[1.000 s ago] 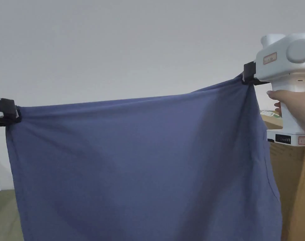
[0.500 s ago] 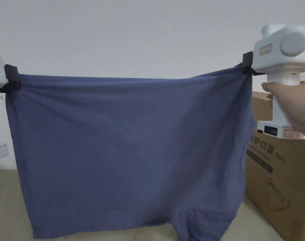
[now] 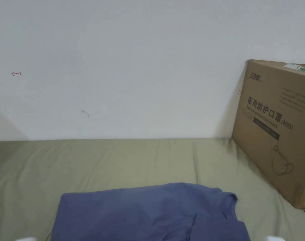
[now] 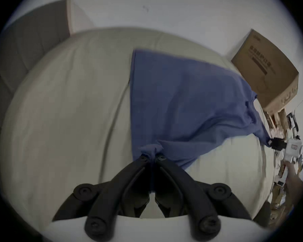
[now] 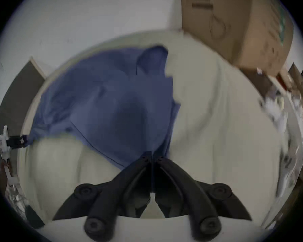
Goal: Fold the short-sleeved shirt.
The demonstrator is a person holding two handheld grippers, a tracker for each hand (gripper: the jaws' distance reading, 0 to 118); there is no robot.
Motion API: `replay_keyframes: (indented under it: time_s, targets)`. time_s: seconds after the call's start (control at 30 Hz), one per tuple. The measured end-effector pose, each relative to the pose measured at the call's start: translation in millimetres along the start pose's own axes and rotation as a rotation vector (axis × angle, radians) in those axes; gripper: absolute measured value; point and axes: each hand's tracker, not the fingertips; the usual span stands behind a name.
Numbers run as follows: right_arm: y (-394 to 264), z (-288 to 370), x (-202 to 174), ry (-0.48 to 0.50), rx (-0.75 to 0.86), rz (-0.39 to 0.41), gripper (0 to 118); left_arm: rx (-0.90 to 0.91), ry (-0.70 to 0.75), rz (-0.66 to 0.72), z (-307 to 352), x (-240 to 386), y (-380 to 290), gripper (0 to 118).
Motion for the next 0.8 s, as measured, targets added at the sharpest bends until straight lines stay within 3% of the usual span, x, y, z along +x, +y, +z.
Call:
replay_keyframes:
  time_s: [0.1,0.17,0.33,0.6,0.73,0.77,0.8]
  targets:
    - [-64.0,30.3,12.9,0.026,0.000,0.046,0,-0.030,-0.018,0.006,24.0,-15.4,-57.1,2]
    - [-95.9,57.6,18.3,0.058,0.001,0.075,0,-0.057,0.015,-0.065,47.1,-18.4,-88.6,2]
    - [-147.4,101.6,36.3,0.094,-0.139,0.088,0,-0.144,0.023,-0.137,93.5,-23.0,-132.5,2]
    - [-183.4,143.8,53.1,0.076,-0.247,0.159,0,-0.255,0.033,-0.199,132.9,-34.5,-176.5,2]
    - [-187.5,139.0,52.8,0.071,-0.273,0.112,1,-0.270,0.068,-0.236,130.9,-24.3,-188.3,2]
    - [-186.8,136.7,49.6,0.065,-0.273,0.114,2,-0.269,0.081,-0.247,130.2,-20.6,-187.5,2]
    - [-186.1,135.0,46.1,0.058,-0.274,0.123,14,-0.274,0.087,-0.250,129.8,-17.9,-186.3,4]
